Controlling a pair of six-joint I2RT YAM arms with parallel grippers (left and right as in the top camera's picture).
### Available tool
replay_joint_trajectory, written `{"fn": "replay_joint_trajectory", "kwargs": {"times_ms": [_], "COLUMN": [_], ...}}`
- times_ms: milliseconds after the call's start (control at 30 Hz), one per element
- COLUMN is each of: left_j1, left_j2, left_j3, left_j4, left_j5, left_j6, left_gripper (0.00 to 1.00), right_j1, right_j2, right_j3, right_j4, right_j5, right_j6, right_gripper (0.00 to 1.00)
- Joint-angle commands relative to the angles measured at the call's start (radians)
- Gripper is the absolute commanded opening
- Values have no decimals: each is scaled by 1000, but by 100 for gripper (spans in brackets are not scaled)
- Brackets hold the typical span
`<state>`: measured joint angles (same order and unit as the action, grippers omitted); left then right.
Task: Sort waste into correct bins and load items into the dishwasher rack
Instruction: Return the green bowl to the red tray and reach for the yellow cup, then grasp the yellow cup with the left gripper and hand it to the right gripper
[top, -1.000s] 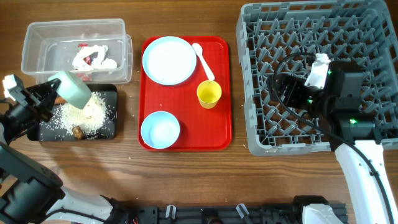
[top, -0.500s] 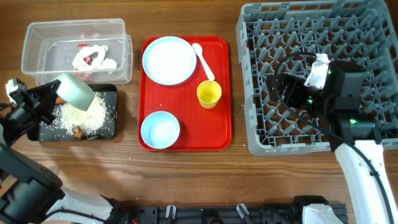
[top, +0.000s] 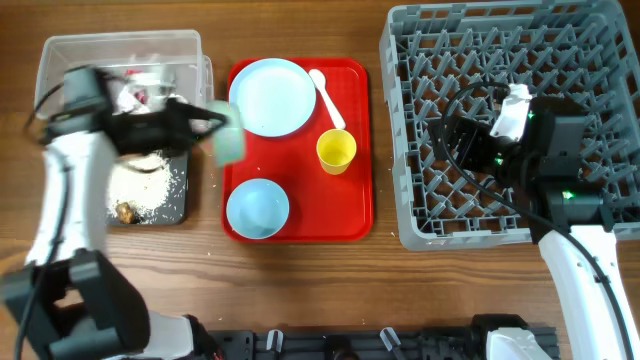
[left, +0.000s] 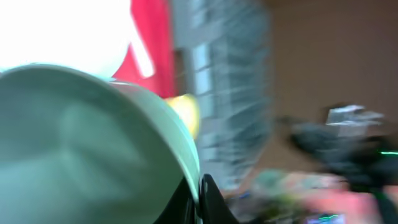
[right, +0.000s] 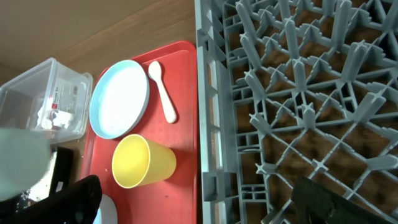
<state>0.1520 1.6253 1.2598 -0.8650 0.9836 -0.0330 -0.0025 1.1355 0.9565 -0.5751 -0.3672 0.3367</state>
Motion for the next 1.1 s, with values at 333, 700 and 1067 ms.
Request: {"fn": "replay_joint_trajectory", "kwargs": {"times_ms": [333, 700, 1067], "left_j1": [-571, -577, -584], "left_j2": [150, 201, 203], "left_j3": [-2, 14, 154], "left_j4": [129, 142, 169], "left_j5": [-1030, -947, -700], "left_j6": [-40, -40, -58], "left_gripper": [4, 54, 69], "right_j1": [5, 5, 5], "right_j2": [6, 6, 6], "right_j3": [18, 18, 18], "right_j4": [1, -2, -2], "right_j5": [-19, -18, -15], "right_j6": [4, 4, 4], "right_gripper": [100, 100, 100]}}
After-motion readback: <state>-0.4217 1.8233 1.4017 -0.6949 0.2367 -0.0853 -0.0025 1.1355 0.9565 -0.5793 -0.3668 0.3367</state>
